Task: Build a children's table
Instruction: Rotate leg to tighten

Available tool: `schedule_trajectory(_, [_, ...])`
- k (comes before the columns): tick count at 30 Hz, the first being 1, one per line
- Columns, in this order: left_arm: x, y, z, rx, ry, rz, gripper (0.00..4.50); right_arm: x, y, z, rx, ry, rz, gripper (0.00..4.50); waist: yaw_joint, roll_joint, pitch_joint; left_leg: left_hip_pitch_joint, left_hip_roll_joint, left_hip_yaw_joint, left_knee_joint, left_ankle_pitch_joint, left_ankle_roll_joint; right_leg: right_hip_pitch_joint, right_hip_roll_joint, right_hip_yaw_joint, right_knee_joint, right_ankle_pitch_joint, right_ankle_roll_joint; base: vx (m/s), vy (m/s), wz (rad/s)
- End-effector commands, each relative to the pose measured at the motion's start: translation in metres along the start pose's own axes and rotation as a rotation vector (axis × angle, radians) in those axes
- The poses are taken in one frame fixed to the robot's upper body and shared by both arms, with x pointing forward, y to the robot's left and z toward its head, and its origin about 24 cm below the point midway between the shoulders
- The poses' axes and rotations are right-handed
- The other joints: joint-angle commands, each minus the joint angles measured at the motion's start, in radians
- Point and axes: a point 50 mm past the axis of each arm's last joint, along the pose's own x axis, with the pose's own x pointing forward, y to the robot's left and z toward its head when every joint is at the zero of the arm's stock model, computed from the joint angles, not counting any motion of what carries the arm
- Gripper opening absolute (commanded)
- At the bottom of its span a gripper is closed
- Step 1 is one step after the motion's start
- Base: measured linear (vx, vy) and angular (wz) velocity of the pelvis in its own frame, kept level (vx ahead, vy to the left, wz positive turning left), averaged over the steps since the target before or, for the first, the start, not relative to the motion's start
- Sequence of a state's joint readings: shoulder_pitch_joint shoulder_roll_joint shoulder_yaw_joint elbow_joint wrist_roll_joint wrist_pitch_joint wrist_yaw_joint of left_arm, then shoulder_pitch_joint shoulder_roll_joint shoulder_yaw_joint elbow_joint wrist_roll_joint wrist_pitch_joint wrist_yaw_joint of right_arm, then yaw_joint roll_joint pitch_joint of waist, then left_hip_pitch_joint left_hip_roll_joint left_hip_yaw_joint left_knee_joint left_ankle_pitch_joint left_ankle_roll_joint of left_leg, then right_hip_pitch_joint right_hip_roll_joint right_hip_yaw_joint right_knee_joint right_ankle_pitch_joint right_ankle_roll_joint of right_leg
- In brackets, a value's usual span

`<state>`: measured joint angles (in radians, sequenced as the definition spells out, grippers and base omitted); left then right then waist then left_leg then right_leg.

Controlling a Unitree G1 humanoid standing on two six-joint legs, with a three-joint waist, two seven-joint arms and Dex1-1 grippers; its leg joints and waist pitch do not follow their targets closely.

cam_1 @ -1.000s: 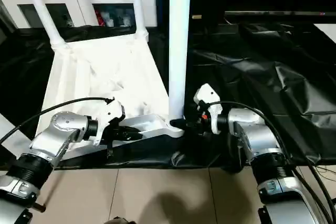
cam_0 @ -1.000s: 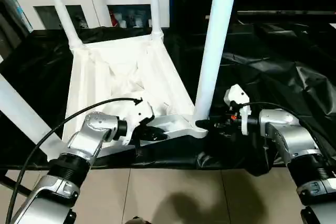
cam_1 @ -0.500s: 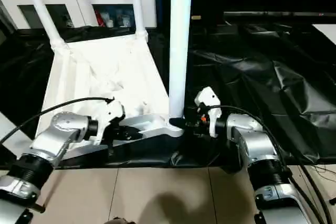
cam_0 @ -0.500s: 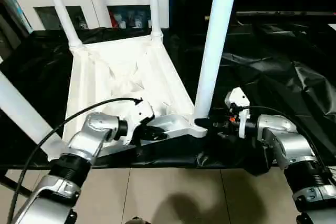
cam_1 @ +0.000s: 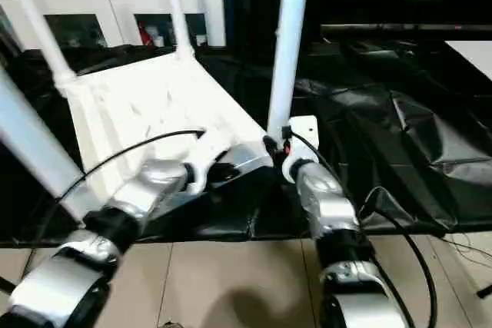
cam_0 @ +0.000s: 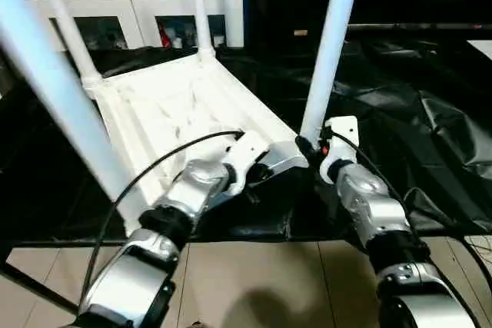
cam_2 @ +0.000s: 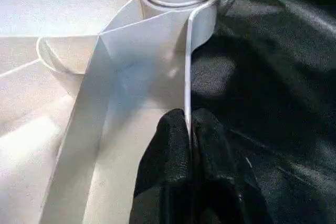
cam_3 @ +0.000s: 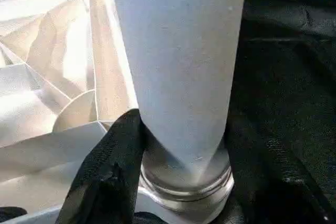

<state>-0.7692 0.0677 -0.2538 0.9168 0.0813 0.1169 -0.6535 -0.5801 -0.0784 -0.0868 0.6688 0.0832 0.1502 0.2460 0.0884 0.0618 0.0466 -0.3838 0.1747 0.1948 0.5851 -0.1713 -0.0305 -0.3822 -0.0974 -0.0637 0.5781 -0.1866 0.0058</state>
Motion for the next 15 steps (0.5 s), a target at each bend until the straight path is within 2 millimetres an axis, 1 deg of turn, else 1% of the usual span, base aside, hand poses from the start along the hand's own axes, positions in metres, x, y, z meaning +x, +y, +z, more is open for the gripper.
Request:
schedule_trajectory(1, [-0.001,0.006,0.011,0.061,-0.036,0.036,0.00,0.001,0.034,-0.012,0.009,0.023,0.169,2.68,-0.007,-0.013,-0.059,0.035,0.051,-0.036,-0.090,-0.404,-0.028,0.013,-0.061,0.034,-0.084,-0.374,-0.146,0.000,0.000,0.00])
schedule_trajectory(2, [-0.002,0.007,0.010,0.064,-0.036,0.033,0.00,0.000,0.032,-0.010,0.012,0.012,0.173,2.68,-0.005,-0.012,-0.059,0.035,0.051,-0.035,-0.090,-0.397,-0.025,0.014,-0.061,0.035,-0.083,-0.363,-0.150,0.000,0.000,0.00])
schedule_trajectory(3, [-0.002,0.008,0.009,0.066,-0.036,0.034,0.00,-0.001,0.032,-0.010,0.016,0.004,0.169,2.68,-0.004,-0.014,-0.058,0.033,0.051,-0.032,-0.088,-0.387,-0.016,0.015,-0.062,0.036,-0.081,-0.349,-0.159,0.000,0.000,0.00])
schedule_trajectory(4, [-0.003,0.008,0.009,0.080,-0.051,0.024,0.00,-0.002,0.030,-0.008,0.006,-0.008,0.165,2.80,-0.003,-0.014,-0.058,0.031,0.050,-0.032,-0.088,-0.382,-0.010,0.016,-0.063,0.037,-0.082,-0.347,-0.159,0.000,0.000,0.00])
schedule_trajectory(5, [-0.004,0.008,0.010,0.096,-0.073,0.008,0.00,-0.004,0.027,-0.005,-0.023,-0.022,0.158,3.09,-0.005,-0.018,-0.059,0.021,0.050,-0.034,-0.090,-0.352,-0.001,0.026,-0.067,0.035,-0.079,-0.354,-0.153,0.000,0.000,0.00])
schedule_trajectory(6, [-0.005,0.008,0.011,0.101,-0.091,-0.001,0.00,-0.006,0.024,-0.004,-0.050,-0.029,0.152,3.09,-0.004,-0.017,-0.060,0.020,0.050,-0.035,-0.090,-0.344,0.000,0.026,-0.067,0.035,-0.078,-0.353,-0.150,0.000,0.000,0.00])
schedule_trajectory(7, [-0.005,0.008,0.011,0.101,-0.091,-0.001,0.00,-0.006,0.024,-0.004,-0.050,-0.029,0.152,3.15,-0.005,-0.020,-0.060,0.021,0.052,-0.034,-0.089,-0.329,0.004,0.024,-0.066,0.036,-0.078,-0.347,-0.150,0.000,0.000,0.00])
schedule_trajectory(8, [-0.008,0.008,0.014,0.116,-0.152,0.007,0.00,-0.012,0.019,-0.001,-0.075,-0.052,0.163,3.15,-0.005,-0.027,-0.061,0.023,0.052,-0.030,-0.086,-0.314,0.009,0.022,-0.065,0.037,-0.079,-0.333,-0.158,0.000,0.000,0.00])
schedule_trajectory(9, [-0.008,0.008,0.014,0.116,-0.152,0.007,0.00,-0.012,0.019,-0.001,-0.075,-0.052,0.163,3.15,-0.001,-0.025,-0.061,0.023,0.052,-0.029,-0.085,-0.303,0.015,0.023,-0.066,0.038,-0.077,-0.323,-0.159,0.000,0.000,0.00])
schedule_trajectory(11, [-0.011,0.011,0.018,0.088,-0.207,0.024,0.00,-0.020,0.017,0.002,-0.092,-0.076,0.210,3.15,0.004,-0.025,-0.066,0.022,0.054,-0.024,-0.079,-0.248,0.040,0.025,-0.063,0.040,-0.069,-0.255,-0.177,0.000,0.000,0.00])
schedule_trajectory(12, [-0.014,0.013,0.019,0.056,-0.233,0.008,0.45,-0.028,0.016,0.003,-0.103,-0.086,0.266,3.16,0.006,-0.027,-0.066,0.021,0.053,-0.024,-0.078,-0.237,0.047,0.026,-0.064,0.039,-0.067,-0.244,-0.180,0.000,0.000,0.00])
schedule_trajectory(13, [-0.018,0.014,0.020,0.036,-0.255,-0.008,0.57,-0.036,0.017,0.003,-0.119,-0.088,0.332,3.16,0.010,-0.027,-0.066,0.017,0.053,-0.023,-0.075,-0.215,0.065,0.031,-0.066,0.039,-0.064,-0.223,-0.184,0.050,-0.017,0.01])
schedule_trajectory(14, [-0.019,0.014,0.021,0.030,-0.264,-0.015,0.60,-0.039,0.018,0.003,-0.126,-0.087,0.360,3.16,0.014,-0.025,-0.071,0.012,0.055,-0.024,-0.071,-0.178,0.086,0.036,-0.070,0.038,-0.056,-0.174,-0.204,0.050,-0.017,0.01])
schedule_trajectory(15, [-0.022,0.013,0.020,0.026,-0.270,-0.044,0.60,-0.042,0.018,0.002,-0.136,-0.082,0.389,3.16,0.016,-0.020,-0.076,0.013,0.059,-0.025,-0.068,-0.152,0.093,0.034,-0.069,0.038,-0.051,-0.135,-0.214,0.058,-0.018,0.00])
